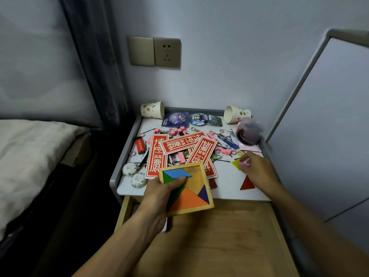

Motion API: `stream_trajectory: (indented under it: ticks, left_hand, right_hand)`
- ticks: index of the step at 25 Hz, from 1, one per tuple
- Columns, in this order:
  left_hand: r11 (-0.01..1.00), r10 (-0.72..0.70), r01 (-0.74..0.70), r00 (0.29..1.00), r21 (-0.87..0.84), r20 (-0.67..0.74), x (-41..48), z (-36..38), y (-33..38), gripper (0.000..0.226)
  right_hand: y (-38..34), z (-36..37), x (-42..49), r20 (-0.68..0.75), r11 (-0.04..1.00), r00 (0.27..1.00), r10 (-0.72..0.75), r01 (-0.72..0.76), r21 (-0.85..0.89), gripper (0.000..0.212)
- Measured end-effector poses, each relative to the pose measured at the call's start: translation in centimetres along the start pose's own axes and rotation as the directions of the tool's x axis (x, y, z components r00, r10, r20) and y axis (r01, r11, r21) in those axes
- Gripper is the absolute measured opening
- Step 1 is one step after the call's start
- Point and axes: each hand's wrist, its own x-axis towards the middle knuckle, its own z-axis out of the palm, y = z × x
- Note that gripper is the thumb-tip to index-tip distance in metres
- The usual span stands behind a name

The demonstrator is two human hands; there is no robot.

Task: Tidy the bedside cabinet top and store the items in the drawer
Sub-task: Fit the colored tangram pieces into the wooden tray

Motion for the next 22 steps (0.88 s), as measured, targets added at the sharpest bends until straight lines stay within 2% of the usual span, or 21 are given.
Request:
stream_trajectory:
  ticks: [3, 7, 14, 17, 22]
  left_hand:
    - [1.000, -0.001, 0.001, 1.000, 0.016, -0.011, 0.0, 0.1, 0.1, 0.035]
    - [1.000, -0.017, 0.018, 1.000, 0.025, -0.024, -0.1, 0.3, 0.1, 0.035]
    - [0.999, -0.017, 0.018, 1.000, 0.049, -0.017, -0.4, 0.3, 0.1, 0.040]
    - [0.999, -0.024, 0.025, 0.999, 0.046, -0.026, -0.4, 0.4, 0.2, 0.040]
    - [1.000, -0.015, 0.015, 0.999, 0.027, -0.029, -0.6, 0.5, 0.2, 0.038]
  right_hand:
    - [-0.1, 0.1, 0.2, -0.005, 1.000, 1.000, 0.007, -0.007, 0.018, 0.023]
    - [-0.3, 0.0, 0.5, 0.010, 0.999, 0.999, 0.053, -0.053, -0.001, 0.043]
    - [-0.4, -0.3, 0.5, 0.072, 0.993, 0.995, 0.069, -0.062, -0.099, 0.031]
    - [-0.6, -0.5, 0.0, 0.039, 0.997, 0.997, 0.064, -0.062, -0.042, 0.028]
    - [-3.0, -1.4, -2.3, -0.090, 0.989, 0.993, -0.082, 0.092, 0.115, 0.025]
